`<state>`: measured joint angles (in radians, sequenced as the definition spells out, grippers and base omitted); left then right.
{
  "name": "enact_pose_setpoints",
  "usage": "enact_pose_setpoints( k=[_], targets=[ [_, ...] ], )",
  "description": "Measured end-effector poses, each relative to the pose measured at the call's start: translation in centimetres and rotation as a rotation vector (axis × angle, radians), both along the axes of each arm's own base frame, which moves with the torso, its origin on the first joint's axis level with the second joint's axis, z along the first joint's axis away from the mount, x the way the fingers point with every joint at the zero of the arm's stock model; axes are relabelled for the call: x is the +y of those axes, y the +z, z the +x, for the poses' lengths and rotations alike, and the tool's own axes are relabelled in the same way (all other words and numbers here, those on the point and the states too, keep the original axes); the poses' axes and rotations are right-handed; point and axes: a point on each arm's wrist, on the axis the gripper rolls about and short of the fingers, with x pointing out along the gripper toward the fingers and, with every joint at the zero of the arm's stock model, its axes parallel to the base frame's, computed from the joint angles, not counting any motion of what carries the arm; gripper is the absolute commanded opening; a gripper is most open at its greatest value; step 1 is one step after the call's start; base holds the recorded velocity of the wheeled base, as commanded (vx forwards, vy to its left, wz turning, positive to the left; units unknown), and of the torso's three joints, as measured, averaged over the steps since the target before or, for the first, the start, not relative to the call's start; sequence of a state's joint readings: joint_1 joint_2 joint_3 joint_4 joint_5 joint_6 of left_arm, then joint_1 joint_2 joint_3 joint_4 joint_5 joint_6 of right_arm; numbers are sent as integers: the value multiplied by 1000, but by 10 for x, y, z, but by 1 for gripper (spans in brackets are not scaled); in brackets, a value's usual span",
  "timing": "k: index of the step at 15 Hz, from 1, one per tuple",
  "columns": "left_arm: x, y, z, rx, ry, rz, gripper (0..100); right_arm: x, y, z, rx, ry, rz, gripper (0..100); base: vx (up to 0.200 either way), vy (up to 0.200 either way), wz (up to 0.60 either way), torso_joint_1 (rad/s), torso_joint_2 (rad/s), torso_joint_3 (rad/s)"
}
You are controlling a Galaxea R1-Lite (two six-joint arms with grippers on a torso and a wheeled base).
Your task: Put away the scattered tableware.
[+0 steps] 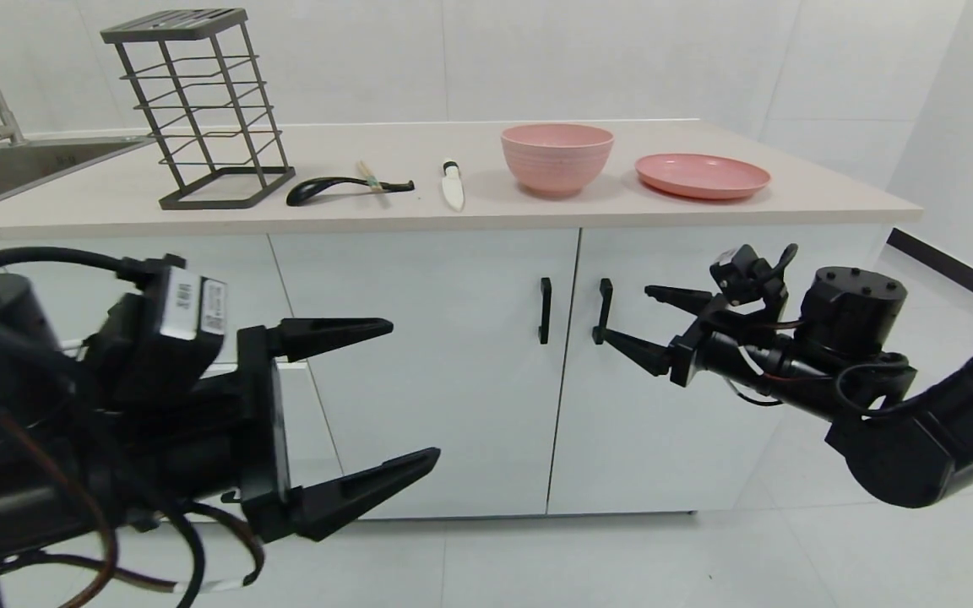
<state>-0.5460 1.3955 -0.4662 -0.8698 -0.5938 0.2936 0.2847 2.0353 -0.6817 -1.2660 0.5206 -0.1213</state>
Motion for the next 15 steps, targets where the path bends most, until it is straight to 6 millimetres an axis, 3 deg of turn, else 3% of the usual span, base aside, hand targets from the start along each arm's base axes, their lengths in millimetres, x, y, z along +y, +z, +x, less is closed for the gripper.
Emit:
enact_pose_setpoints(
  k=[3, 7, 15],
  targets=[
    [-20, -17, 26, -38, -15, -19, 100, 3, -14, 19, 8, -6, -4, 100, 0, 0, 0, 0, 0, 0],
    [-35, -44, 42, 31, -41, 20, 100, 7, -30, 33, 26, -4, -10, 100, 0, 0, 0, 0, 0, 0],
    [-69, -60, 71, 48, -88, 22, 100, 11, -48, 43, 48, 35, -18, 100, 0, 0, 0, 0, 0, 0]
  ],
)
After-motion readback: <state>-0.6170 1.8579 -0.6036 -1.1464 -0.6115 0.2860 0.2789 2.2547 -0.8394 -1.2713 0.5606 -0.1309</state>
